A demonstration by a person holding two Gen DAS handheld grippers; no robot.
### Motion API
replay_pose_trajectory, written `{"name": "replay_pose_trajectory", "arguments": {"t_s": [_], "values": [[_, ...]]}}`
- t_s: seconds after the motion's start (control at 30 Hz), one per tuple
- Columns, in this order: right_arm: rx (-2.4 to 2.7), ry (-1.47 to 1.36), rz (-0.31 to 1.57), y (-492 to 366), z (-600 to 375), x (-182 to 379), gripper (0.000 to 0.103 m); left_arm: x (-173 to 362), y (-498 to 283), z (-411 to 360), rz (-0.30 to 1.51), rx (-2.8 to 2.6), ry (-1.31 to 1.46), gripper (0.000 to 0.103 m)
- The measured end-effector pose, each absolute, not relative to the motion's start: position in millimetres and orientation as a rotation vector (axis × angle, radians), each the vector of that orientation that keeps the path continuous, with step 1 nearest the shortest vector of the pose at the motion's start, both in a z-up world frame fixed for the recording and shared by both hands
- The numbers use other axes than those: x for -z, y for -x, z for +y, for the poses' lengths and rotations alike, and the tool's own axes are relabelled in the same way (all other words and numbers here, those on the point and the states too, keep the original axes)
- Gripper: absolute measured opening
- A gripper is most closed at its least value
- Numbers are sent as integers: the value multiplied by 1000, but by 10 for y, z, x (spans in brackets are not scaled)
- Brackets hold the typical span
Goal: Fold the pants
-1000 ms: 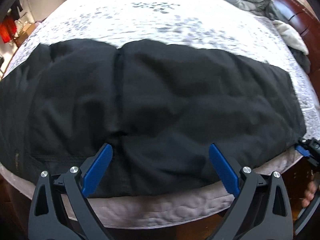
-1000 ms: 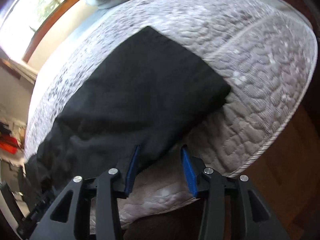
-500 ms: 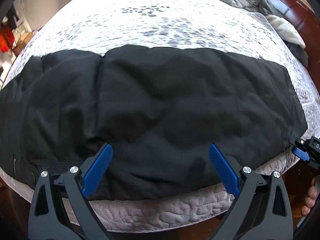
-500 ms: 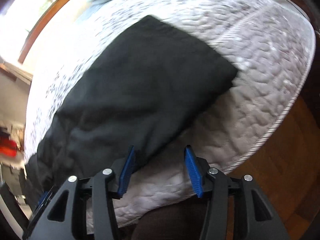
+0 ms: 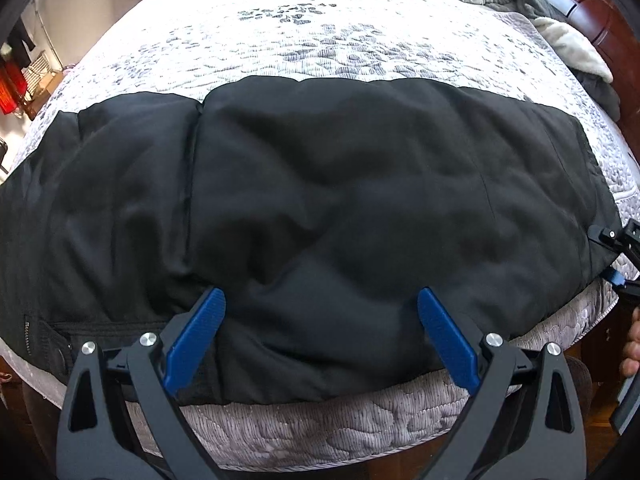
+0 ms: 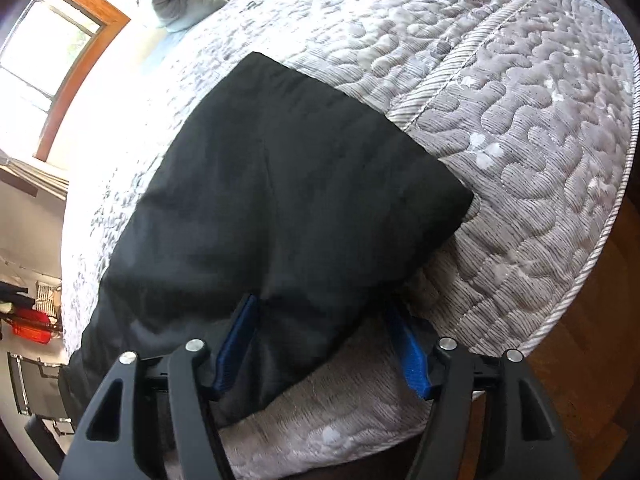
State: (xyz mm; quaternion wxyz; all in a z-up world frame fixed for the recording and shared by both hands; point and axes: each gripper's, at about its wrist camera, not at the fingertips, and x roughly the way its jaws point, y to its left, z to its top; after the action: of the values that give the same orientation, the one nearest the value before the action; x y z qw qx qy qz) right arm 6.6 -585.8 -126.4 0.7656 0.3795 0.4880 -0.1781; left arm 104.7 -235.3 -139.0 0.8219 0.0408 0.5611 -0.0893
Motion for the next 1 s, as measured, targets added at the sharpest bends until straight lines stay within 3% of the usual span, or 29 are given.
{"name": "replay_pose_trajectory", "arguments": {"t_s": [0.1, 0.17, 0.23, 0.4, 0.53, 0.63, 1.0], "values": [[368, -846, 1031, -163, -5862, 1259, 42, 1404, -1056, -2345, 1196, 194, -90, 97], [355, -855, 997, -170, -5873, 1193, 15, 1393, -1053, -2334, 1197, 195, -89, 97], [338, -812, 964, -186, -5837, 1051, 8, 1396, -1068, -2321, 1196, 190, -82, 97], [308, -637, 921, -201, -5627, 654, 7, 1448, -1097, -2332, 1201, 177, -83, 97], [377, -630, 1023, -190, -5653, 838, 7, 1456, -1090, -2353, 1201, 184, -107, 97], [371, -673, 988, -85, -5660, 835, 7, 1398, -1098, -2268, 1218, 188, -93, 97], [172, -458, 768, -205, -4878, -269, 7, 999, -973, -1385, 1130, 74, -54, 97]]}}
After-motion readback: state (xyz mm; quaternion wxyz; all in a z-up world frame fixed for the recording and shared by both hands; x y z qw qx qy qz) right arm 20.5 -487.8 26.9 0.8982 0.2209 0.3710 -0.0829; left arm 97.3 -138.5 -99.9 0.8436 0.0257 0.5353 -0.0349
